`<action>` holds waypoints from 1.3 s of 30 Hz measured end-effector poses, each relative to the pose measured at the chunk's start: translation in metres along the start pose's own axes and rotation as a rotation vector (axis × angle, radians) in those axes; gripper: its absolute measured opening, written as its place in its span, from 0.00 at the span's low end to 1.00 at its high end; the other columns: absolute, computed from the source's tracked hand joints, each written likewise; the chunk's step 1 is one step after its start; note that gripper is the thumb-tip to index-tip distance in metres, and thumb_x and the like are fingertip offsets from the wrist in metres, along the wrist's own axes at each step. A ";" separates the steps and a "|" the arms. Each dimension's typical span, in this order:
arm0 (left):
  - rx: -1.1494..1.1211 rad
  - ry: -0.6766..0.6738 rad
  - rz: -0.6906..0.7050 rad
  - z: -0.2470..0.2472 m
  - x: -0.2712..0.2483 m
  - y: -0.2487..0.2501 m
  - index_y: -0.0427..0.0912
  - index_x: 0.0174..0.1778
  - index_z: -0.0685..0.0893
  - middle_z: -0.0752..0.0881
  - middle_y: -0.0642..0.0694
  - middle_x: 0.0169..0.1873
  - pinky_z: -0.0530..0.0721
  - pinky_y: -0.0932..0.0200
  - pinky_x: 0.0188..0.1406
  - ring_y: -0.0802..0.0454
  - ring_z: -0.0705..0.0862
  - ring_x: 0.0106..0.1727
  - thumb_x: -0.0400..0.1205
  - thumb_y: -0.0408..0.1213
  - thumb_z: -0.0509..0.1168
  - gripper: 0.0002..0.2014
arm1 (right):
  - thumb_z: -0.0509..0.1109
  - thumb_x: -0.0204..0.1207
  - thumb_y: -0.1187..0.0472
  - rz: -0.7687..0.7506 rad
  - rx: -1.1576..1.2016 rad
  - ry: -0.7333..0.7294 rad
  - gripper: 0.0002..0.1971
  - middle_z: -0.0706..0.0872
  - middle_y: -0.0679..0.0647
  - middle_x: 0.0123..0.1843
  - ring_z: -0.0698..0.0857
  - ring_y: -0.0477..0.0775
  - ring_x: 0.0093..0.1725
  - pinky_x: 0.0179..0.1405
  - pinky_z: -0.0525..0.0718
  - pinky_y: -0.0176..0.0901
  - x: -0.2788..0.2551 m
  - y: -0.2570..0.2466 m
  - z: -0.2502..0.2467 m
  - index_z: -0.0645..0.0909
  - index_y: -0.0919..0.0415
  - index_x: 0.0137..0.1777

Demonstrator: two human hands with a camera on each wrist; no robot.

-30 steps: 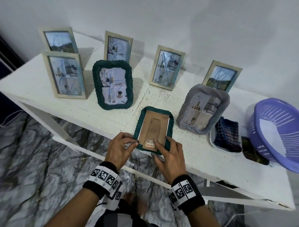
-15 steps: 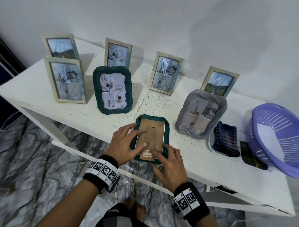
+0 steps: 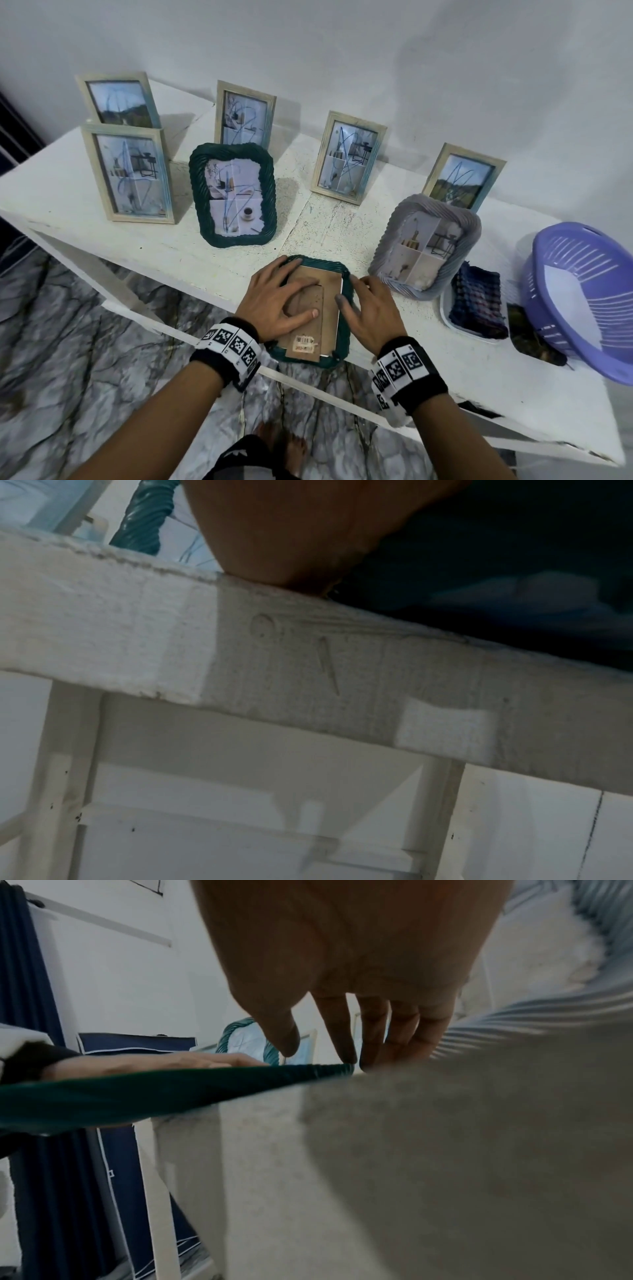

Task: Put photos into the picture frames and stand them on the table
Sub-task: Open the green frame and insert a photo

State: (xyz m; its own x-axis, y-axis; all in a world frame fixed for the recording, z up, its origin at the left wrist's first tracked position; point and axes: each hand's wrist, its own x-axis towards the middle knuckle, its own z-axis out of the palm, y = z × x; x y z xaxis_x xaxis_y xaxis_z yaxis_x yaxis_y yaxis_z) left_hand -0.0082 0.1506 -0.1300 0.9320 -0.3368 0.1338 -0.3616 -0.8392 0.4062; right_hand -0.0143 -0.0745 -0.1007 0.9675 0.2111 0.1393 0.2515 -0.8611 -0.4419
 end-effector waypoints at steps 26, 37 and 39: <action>-0.025 0.024 0.009 -0.001 0.000 -0.002 0.67 0.74 0.74 0.64 0.52 0.82 0.63 0.39 0.78 0.47 0.56 0.84 0.76 0.72 0.56 0.31 | 0.55 0.78 0.48 -0.004 0.070 -0.080 0.24 0.81 0.58 0.50 0.80 0.62 0.49 0.48 0.81 0.59 0.012 0.006 0.003 0.82 0.57 0.66; -0.134 0.050 -0.047 -0.005 0.001 0.002 0.53 0.81 0.61 0.65 0.55 0.82 0.62 0.46 0.79 0.53 0.57 0.83 0.73 0.72 0.61 0.44 | 0.50 0.72 0.31 0.021 -0.103 -0.297 0.33 0.63 0.60 0.81 0.67 0.65 0.72 0.67 0.75 0.60 -0.017 -0.025 -0.009 0.63 0.36 0.79; -0.187 0.075 -0.040 -0.004 0.002 0.000 0.52 0.80 0.64 0.64 0.55 0.82 0.61 0.51 0.78 0.55 0.59 0.82 0.74 0.70 0.62 0.41 | 0.51 0.71 0.31 0.032 -0.125 -0.278 0.33 0.64 0.61 0.81 0.68 0.66 0.71 0.66 0.76 0.61 -0.019 -0.025 -0.005 0.65 0.35 0.78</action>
State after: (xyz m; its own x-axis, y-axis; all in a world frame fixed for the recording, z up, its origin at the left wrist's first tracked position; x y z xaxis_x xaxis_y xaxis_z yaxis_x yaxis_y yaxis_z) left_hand -0.0066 0.1518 -0.1258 0.9474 -0.2659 0.1782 -0.3196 -0.7550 0.5726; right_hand -0.0386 -0.0594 -0.0877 0.9493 0.2868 -0.1287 0.2323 -0.9160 -0.3271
